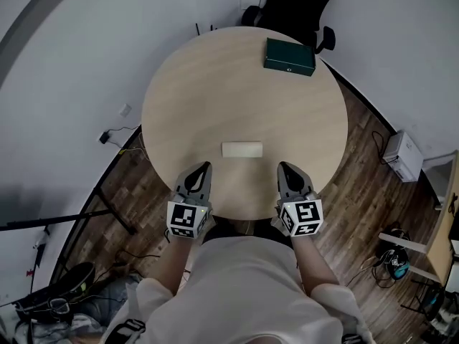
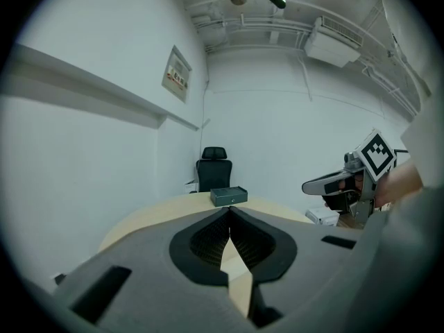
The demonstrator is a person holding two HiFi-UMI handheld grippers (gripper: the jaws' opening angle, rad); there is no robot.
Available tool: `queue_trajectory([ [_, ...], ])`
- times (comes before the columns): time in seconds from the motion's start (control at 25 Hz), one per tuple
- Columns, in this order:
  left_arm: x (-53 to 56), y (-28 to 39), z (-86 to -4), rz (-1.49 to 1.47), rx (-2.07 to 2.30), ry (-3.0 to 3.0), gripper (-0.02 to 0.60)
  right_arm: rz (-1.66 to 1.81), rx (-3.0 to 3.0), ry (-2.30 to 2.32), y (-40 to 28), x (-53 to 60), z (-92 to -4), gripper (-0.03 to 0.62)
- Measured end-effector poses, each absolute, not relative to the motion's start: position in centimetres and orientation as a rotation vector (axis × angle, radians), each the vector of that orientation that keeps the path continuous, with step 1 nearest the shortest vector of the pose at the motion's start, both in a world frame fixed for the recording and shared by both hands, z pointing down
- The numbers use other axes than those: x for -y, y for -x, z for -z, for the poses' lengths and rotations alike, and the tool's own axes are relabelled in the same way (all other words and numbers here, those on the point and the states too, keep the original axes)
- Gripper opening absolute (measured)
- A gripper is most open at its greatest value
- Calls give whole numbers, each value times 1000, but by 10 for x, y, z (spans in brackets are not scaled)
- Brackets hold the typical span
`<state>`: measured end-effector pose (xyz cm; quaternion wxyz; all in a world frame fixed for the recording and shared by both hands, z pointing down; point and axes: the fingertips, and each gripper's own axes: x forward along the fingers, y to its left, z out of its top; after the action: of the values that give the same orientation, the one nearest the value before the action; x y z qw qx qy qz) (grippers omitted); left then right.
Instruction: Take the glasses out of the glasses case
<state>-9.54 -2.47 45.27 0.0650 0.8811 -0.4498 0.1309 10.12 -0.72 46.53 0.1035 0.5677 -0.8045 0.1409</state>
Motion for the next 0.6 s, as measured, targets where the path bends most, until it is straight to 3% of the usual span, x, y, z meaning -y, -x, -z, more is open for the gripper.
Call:
queue_trajectory([
  [0.28,31,77,-468,-607,1373,-2686,8,-436,2408,-1541,-110,17,-489,11],
  [0.6,39,60,-515,-1103,1267,-2822,8,-429,2376,-1468,-106,28,-515,11],
])
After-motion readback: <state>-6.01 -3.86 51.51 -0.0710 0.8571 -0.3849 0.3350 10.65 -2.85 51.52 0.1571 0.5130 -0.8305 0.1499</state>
